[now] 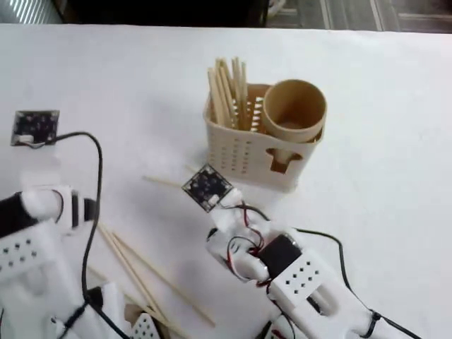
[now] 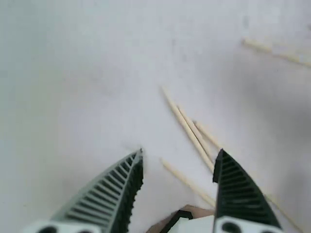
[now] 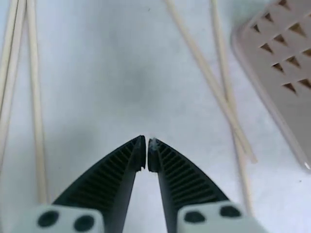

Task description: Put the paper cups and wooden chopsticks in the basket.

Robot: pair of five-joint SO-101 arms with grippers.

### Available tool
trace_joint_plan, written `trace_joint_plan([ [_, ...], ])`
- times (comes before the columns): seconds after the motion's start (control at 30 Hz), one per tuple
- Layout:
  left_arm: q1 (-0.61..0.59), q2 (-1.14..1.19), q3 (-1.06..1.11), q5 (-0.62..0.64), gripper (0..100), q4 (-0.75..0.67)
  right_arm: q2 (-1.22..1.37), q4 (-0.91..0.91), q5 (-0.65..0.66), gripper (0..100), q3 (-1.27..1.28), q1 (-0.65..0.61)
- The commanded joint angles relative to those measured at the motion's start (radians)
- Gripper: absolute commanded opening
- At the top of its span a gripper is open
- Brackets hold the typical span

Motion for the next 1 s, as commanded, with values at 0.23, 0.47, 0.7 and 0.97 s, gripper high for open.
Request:
trace_joint_plan([
  [0.23,0.008,0.168,0.351,-0.008,24,-0.411,-0.021,-0.012,0.003,1.8,0.000,-0.004],
  [0.47,0.154,0.320,0.411,0.000,24,-0.446,-0.021,-0.016,0.003,1.8,0.009,0.074],
  [0.7,0.179,0.460,0.436,0.083,24,-0.577,-0.021,-0.016,0.003,1.8,0.009,0.077],
  [0.97,0.179,0.549,0.367,0.092,24,-0.586,-0.021,-0.016,0.003,1.8,0.009,0.081],
])
